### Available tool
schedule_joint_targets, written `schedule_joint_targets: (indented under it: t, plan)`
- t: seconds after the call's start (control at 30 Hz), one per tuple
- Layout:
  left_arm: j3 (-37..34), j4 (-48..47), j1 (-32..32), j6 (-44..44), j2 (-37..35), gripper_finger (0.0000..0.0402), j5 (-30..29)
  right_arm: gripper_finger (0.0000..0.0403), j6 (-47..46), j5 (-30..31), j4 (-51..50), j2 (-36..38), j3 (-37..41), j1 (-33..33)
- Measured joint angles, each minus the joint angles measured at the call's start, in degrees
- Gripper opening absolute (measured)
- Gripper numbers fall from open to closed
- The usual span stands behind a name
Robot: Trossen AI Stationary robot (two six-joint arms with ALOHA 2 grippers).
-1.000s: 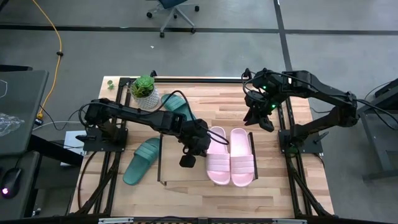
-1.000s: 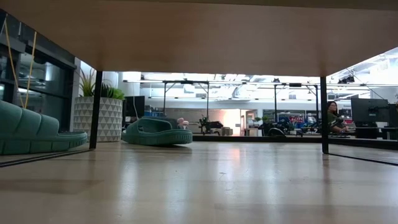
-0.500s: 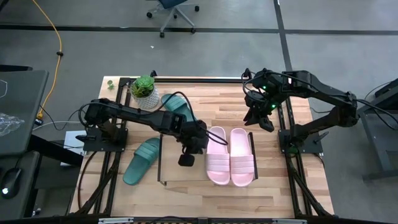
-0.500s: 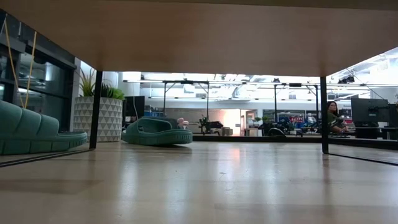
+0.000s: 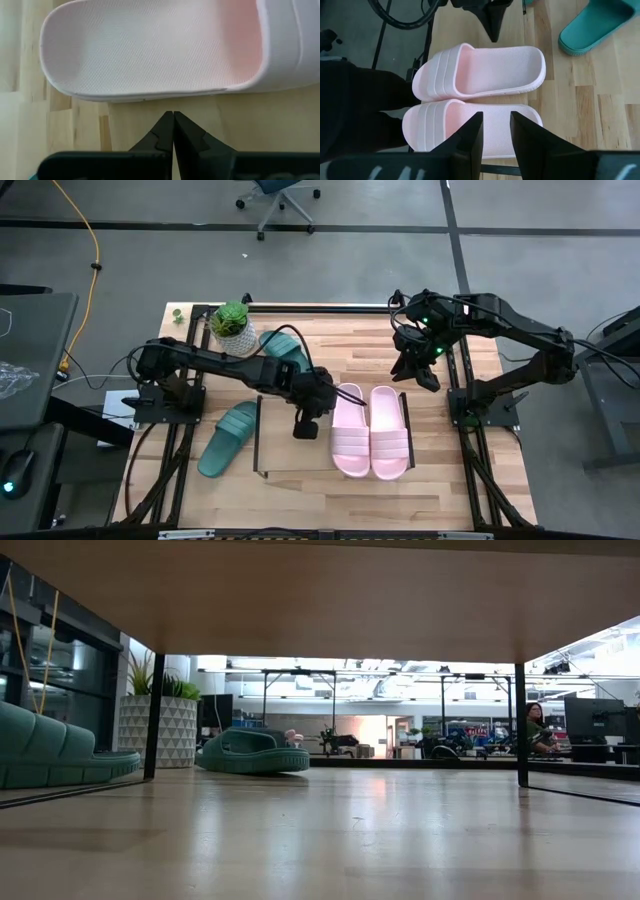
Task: Pick and place slides into the shelf
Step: Adjust the left pink slide on the shelf
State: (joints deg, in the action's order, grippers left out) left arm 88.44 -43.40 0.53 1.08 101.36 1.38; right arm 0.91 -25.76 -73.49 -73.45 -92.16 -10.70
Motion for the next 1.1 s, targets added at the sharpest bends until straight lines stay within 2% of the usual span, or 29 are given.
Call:
schedule_joint_targets:
  t: [0.33, 0.57, 0.93, 1.1]
  plan:
    - [0.02, 0.50, -1.40, 0.16, 0.59, 0.0001, 0.51, 0.0087, -0.48, -0.15, 0.91, 0.00, 0.00, 0.00]
    - [0.11, 6.01, -1.26, 1.33, 1.99, 0.0001, 0.95, 0.0087, -0.48, -0.13, 0.90, 0.00, 0.00, -0.02]
    - [0.03, 4.95, -1.26, 1.51, 2.16, 0.0001, 2.64, 0.0087, -0.59, -0.09, 0.87, -0.02, 0.00, 0.00]
    - [0.02, 2.38, -1.26, 0.79, 2.16, 0.0001, 1.58, 0.0087, -0.47, -0.02, 0.90, -0.02, 0.00, -0.01]
